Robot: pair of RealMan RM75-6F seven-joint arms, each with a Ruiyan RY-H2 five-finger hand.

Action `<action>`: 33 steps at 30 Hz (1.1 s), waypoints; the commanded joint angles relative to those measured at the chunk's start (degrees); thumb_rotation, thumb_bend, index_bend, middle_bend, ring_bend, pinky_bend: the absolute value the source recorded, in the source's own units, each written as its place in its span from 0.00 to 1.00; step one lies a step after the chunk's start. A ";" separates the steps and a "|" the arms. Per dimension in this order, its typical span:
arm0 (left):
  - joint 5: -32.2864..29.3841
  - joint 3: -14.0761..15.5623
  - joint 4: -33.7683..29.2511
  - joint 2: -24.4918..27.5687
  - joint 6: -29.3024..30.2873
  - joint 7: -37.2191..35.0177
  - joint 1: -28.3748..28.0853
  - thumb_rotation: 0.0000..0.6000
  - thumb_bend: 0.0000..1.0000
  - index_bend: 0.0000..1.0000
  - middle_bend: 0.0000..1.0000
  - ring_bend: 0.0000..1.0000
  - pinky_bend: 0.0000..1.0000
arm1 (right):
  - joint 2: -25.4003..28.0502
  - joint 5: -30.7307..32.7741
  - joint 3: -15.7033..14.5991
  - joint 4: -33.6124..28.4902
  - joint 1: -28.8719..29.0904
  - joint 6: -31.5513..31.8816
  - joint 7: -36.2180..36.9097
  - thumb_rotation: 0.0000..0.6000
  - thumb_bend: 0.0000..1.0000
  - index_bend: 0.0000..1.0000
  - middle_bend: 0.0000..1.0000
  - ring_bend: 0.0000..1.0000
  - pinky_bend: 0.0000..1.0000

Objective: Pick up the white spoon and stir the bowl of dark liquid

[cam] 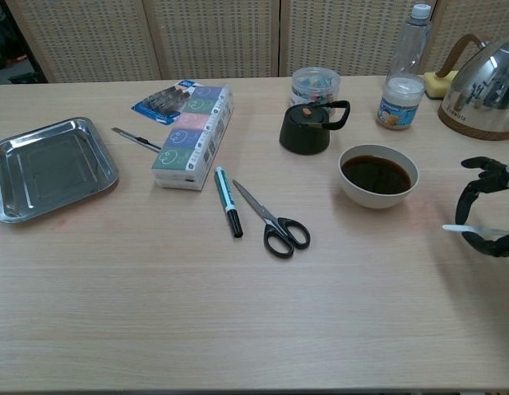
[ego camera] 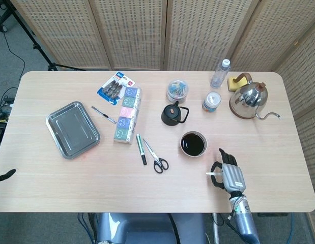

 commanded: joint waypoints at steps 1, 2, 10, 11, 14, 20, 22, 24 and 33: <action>0.18 0.06 -0.06 0.02 0.10 -0.04 0.05 1.00 0.00 0.00 0.00 0.00 0.00 | 4.60 -2.66 2.16 -3.91 -0.02 -1.67 7.21 1.00 0.51 0.55 0.00 0.00 0.00; 0.27 0.09 -0.08 0.04 0.17 -0.08 0.09 1.00 0.00 0.00 0.00 0.00 0.00 | 5.89 -3.28 2.75 -4.63 0.19 -2.57 9.69 1.00 0.51 0.55 0.00 0.00 0.00; 0.47 0.23 -0.19 0.04 0.32 0.03 0.19 1.00 0.00 0.00 0.00 0.00 0.00 | 10.72 -7.32 5.44 -6.29 2.02 -5.63 19.32 1.00 0.52 0.55 0.00 0.00 0.00; 0.44 0.22 -0.21 0.05 0.30 0.03 0.19 1.00 0.00 0.00 0.00 0.00 0.00 | 11.13 -7.38 6.08 -6.43 2.64 -6.32 20.39 1.00 0.52 0.55 0.00 0.00 0.00; 0.36 0.21 -0.24 0.08 0.25 0.07 0.17 1.00 0.00 0.00 0.00 0.00 0.00 | 11.64 -7.13 7.14 -6.40 3.89 -7.72 21.96 1.00 0.52 0.55 0.00 0.00 0.00; 0.17 0.16 -0.21 0.11 0.14 -0.06 0.13 1.00 0.00 0.00 0.00 0.00 0.00 | 11.64 -5.05 9.46 -5.35 7.13 -10.91 23.57 1.00 0.52 0.55 0.00 0.00 0.00; 0.11 0.14 -0.22 0.12 0.09 -0.07 0.11 1.00 0.00 0.00 0.00 0.00 0.00 | 11.71 -3.20 10.11 -5.43 8.26 -12.31 23.43 1.00 0.52 0.55 0.00 0.00 0.00; -0.01 0.12 -0.23 0.13 -0.04 -0.05 0.05 1.00 0.00 0.00 0.00 0.00 0.00 | 11.54 -1.48 10.84 -5.55 9.36 -13.42 23.49 1.00 0.52 0.55 0.00 0.00 0.00; -0.64 -0.02 -0.26 -0.06 -0.36 0.73 -0.15 1.00 0.00 0.00 0.00 0.00 0.00 | 5.84 6.25 15.06 -0.91 16.56 -21.00 28.98 1.00 0.52 0.55 0.00 0.00 0.00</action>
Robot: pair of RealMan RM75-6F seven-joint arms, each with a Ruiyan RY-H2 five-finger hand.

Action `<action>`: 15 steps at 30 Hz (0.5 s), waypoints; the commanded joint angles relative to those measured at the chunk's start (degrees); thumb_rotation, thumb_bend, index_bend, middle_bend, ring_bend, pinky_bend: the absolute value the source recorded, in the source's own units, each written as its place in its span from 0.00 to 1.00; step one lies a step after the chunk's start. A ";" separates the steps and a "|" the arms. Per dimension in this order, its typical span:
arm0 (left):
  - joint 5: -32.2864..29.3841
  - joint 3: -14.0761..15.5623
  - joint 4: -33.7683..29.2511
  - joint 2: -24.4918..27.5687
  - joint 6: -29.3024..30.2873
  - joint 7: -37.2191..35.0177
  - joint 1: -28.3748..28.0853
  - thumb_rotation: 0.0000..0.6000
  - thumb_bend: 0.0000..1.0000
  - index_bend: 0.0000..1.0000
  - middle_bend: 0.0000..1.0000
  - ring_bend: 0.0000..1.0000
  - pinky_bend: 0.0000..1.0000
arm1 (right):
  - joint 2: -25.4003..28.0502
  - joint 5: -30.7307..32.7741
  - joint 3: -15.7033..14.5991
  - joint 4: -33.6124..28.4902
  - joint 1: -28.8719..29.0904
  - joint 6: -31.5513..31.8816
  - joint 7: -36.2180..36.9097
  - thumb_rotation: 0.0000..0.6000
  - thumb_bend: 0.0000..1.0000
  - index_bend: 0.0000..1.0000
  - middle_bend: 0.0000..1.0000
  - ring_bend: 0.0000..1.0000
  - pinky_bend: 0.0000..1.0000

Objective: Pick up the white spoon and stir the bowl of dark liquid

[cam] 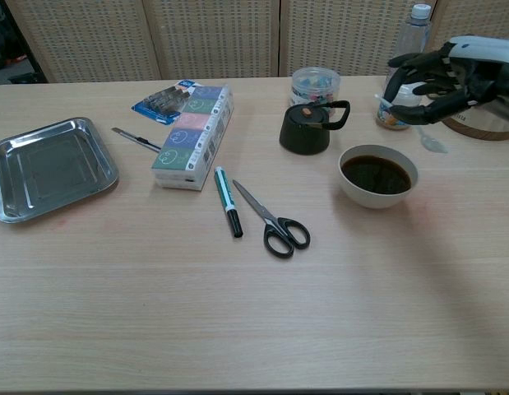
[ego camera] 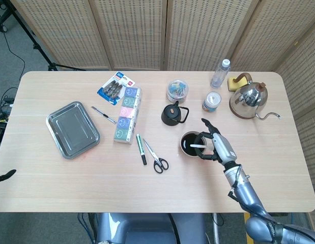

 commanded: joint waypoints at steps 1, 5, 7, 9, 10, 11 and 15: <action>-0.13 -0.06 0.02 -0.09 -0.07 0.14 -0.07 1.00 0.00 0.00 0.00 0.00 0.00 | -3.27 2.35 1.75 3.61 3.27 -2.42 2.31 1.00 0.52 0.55 0.00 0.00 0.00; -0.60 -0.19 0.04 -0.15 -0.54 0.39 -0.32 1.00 0.00 0.00 0.00 0.00 0.00 | -5.38 2.94 1.86 5.84 4.77 -2.74 2.80 1.00 0.52 0.56 0.00 0.00 0.00; -0.82 -0.24 0.05 -0.15 -0.77 0.43 -0.43 1.00 0.00 0.00 0.00 0.00 0.00 | -6.13 3.40 1.94 6.66 5.34 -3.17 3.24 1.00 0.52 0.56 0.00 0.00 0.00; -1.15 -0.32 0.10 -0.09 -1.10 0.29 -0.56 1.00 0.00 0.00 0.00 0.00 0.00 | -6.90 4.32 2.21 7.48 6.17 -4.68 4.57 1.00 0.53 0.56 0.00 0.00 0.00; -1.27 -0.37 0.13 -0.04 -1.21 0.16 -0.60 1.00 0.00 0.00 0.00 0.00 0.00 | -7.06 4.37 2.30 7.90 6.49 -5.19 4.97 1.00 0.53 0.56 0.00 0.00 0.00; -1.36 -0.41 0.16 0.00 -1.29 0.06 -0.64 1.00 0.00 0.00 0.00 0.00 0.00 | -7.25 4.32 2.31 8.31 6.73 -5.39 5.18 1.00 0.53 0.56 0.00 0.00 0.00; -1.68 -0.50 0.25 0.13 -1.64 -0.36 -0.75 1.00 0.00 0.00 0.00 0.00 0.00 | -8.14 4.29 2.07 9.44 7.46 -5.74 5.54 1.00 0.54 0.56 0.00 0.00 0.00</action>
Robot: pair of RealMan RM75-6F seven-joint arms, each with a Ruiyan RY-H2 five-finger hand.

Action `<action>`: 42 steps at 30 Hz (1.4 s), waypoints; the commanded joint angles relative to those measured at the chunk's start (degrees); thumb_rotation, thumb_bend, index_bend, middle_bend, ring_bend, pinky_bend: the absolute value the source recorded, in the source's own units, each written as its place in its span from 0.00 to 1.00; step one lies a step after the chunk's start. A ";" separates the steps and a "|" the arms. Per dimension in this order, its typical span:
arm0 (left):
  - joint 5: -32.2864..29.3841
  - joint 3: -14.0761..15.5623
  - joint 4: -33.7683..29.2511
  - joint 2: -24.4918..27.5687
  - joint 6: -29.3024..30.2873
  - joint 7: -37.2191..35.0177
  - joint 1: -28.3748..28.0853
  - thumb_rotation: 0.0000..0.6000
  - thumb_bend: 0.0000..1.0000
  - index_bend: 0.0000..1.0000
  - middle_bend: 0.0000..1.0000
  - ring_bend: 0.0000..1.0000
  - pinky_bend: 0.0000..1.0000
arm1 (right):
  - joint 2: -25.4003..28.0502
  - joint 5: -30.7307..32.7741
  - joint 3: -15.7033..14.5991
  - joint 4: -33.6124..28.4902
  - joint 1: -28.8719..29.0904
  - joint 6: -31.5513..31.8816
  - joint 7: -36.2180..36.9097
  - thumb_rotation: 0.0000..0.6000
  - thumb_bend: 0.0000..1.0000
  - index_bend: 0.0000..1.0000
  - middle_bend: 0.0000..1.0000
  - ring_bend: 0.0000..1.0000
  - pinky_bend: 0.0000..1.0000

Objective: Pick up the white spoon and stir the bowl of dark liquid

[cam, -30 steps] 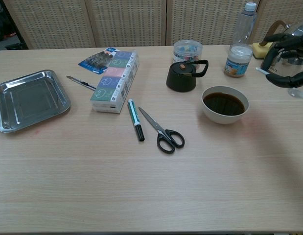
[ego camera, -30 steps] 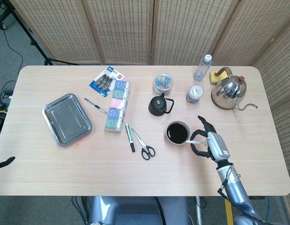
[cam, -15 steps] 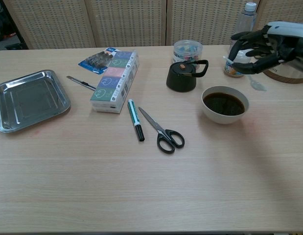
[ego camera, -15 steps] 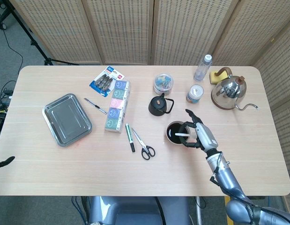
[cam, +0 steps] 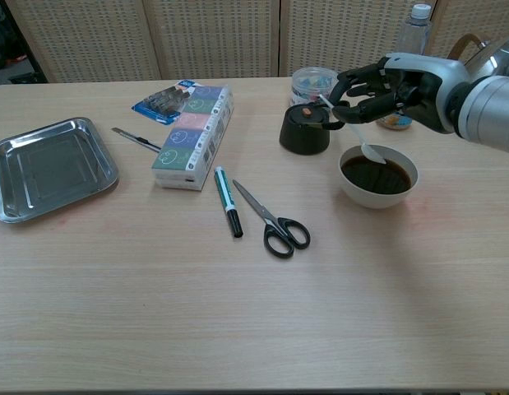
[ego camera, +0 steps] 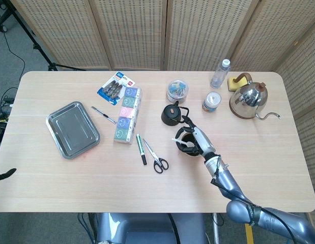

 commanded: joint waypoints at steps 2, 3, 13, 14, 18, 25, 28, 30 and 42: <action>-0.19 -0.06 0.10 0.10 -0.29 -0.24 -0.11 1.00 0.00 0.00 0.00 0.00 0.00 | -0.97 0.20 -0.26 1.11 0.75 -0.41 0.35 1.00 0.54 0.56 0.00 0.00 0.00; -0.20 -0.06 0.13 0.12 -0.37 -0.25 -0.16 1.00 0.00 0.00 0.00 0.00 0.00 | -1.29 0.30 -0.38 1.48 0.93 -0.53 0.41 1.00 0.54 0.56 0.00 0.00 0.00; -0.83 -0.24 0.27 0.17 -1.20 -0.38 -0.55 1.00 0.00 0.00 0.00 0.00 0.00 | -5.10 -0.47 -0.90 7.64 2.28 -1.65 3.30 1.00 0.54 0.56 0.00 0.00 0.00; -0.90 -0.26 0.25 0.17 -1.24 -0.32 -0.58 1.00 0.00 0.00 0.00 0.00 0.00 | -5.33 -0.68 -0.93 8.06 2.32 -1.65 3.54 1.00 0.54 0.56 0.00 0.00 0.00; -1.11 -0.30 0.23 0.13 -1.45 -0.12 -0.69 1.00 0.00 0.00 0.00 0.00 0.00 | -6.10 -1.29 -1.13 9.59 2.50 -1.72 4.22 1.00 0.54 0.56 0.00 0.00 0.00; -1.47 -0.38 0.19 0.08 -1.70 0.13 -0.82 1.00 0.00 0.00 0.00 0.00 0.00 | -7.37 -1.57 -1.26 12.42 2.95 -2.34 5.25 1.00 0.54 0.56 0.00 0.00 0.00; -1.69 -0.45 0.21 0.03 -1.81 0.26 -0.90 1.00 0.00 0.00 0.00 0.00 0.00 | -7.91 -1.85 -1.35 13.56 3.06 -2.46 5.66 1.00 0.54 0.56 0.00 0.00 0.00; -1.89 -0.48 0.24 -0.01 -2.03 0.38 -1.00 1.00 0.00 0.00 0.00 0.00 0.00 | -8.31 -1.96 -1.39 14.27 3.11 -2.60 6.05 1.00 0.54 0.56 0.00 0.00 0.00; -2.65 -0.67 0.19 -0.21 -2.37 1.15 -1.24 1.00 0.00 0.00 0.00 0.00 0.00 | -9.97 -3.27 -1.15 18.63 3.29 -2.41 7.77 1.00 0.54 0.56 0.00 0.00 0.00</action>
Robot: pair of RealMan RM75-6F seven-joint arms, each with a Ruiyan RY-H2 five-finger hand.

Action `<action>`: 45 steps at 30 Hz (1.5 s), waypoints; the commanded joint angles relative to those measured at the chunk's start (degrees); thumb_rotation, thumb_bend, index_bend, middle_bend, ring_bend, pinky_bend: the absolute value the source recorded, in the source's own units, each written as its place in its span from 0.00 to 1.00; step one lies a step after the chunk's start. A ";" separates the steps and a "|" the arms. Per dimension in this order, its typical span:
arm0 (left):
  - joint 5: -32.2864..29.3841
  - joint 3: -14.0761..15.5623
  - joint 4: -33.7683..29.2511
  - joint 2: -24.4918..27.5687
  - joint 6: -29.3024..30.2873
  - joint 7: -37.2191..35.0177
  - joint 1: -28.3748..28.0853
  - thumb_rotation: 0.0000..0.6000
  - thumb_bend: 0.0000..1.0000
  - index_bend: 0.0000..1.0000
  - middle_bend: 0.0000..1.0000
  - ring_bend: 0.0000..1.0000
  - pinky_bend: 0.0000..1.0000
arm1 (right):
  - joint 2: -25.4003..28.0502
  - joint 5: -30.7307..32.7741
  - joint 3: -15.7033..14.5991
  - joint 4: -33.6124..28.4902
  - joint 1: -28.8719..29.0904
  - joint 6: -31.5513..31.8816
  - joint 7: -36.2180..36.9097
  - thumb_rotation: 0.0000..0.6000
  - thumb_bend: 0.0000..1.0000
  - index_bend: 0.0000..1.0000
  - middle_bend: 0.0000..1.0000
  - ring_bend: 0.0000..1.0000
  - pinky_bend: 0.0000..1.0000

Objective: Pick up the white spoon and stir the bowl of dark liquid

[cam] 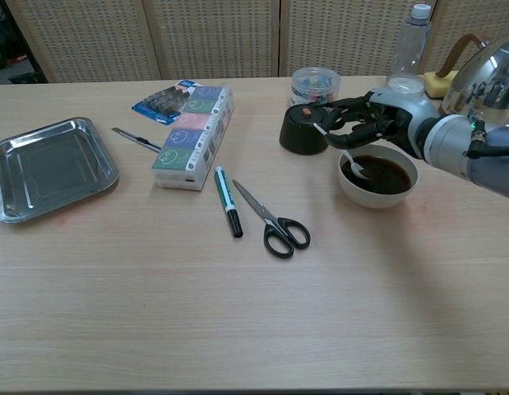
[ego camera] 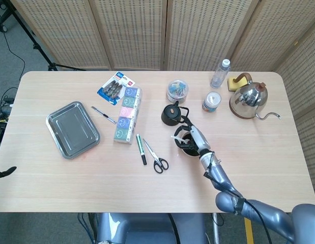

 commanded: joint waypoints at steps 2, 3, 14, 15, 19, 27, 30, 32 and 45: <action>-0.28 -0.05 -0.04 -0.11 -0.19 0.37 -0.13 1.00 0.00 0.00 0.00 0.00 0.00 | -0.15 -0.39 0.23 0.73 -0.08 0.20 0.63 1.00 0.54 0.56 0.00 0.00 0.00; -0.36 -0.05 -0.07 -0.18 -0.35 0.64 -0.22 1.00 0.00 0.00 0.00 0.00 0.00 | -0.11 -0.52 0.26 1.10 -0.17 0.37 0.69 1.00 0.54 0.56 0.00 0.00 0.00; -0.40 -0.01 -0.44 -0.37 -0.27 1.42 -0.26 1.00 0.00 0.00 0.00 0.00 0.00 | 0.94 -5.03 -1.50 2.34 -2.13 3.38 1.74 1.00 0.56 0.56 0.00 0.00 0.00; -0.15 0.07 -0.50 -0.32 -0.20 1.35 -0.21 1.00 0.00 0.00 0.00 0.00 0.00 | 1.58 -5.52 -1.96 1.59 -2.78 3.77 1.96 1.00 0.56 0.56 0.00 0.00 0.00; 0.10 0.13 -0.45 -0.27 -0.01 1.12 -0.09 1.00 0.00 0.00 0.00 0.00 0.00 | 2.68 -6.37 -2.85 0.39 -3.80 4.26 2.15 1.00 0.56 0.56 0.00 0.00 0.00; 0.27 0.19 -0.44 -0.30 -0.14 1.23 -0.18 1.00 0.00 0.00 0.00 0.00 0.00 | 4.34 -7.05 -3.90 -2.10 -5.55 4.64 3.41 1.00 0.57 0.56 0.00 0.00 0.00; 0.40 0.27 -0.54 -0.35 -0.15 1.47 -0.21 1.00 0.00 0.00 0.00 0.00 0.00 | 4.73 -7.37 -4.15 -3.31 -5.87 4.63 3.77 1.00 0.57 0.56 0.00 0.00 0.00; 0.40 0.28 -0.58 -0.36 -0.12 1.52 -0.20 1.00 0.00 0.00 0.00 0.00 0.00 | 4.68 -7.30 -4.18 -3.54 -5.80 4.47 3.69 1.00 0.57 0.56 0.00 0.00 0.00; -0.03 0.22 -0.43 -0.40 -0.48 1.57 -0.36 1.00 0.00 0.00 0.00 0.00 0.00 | 0.44 -3.43 -1.59 0.70 -1.63 0.47 2.48 1.00 0.57 0.56 0.00 0.00 0.00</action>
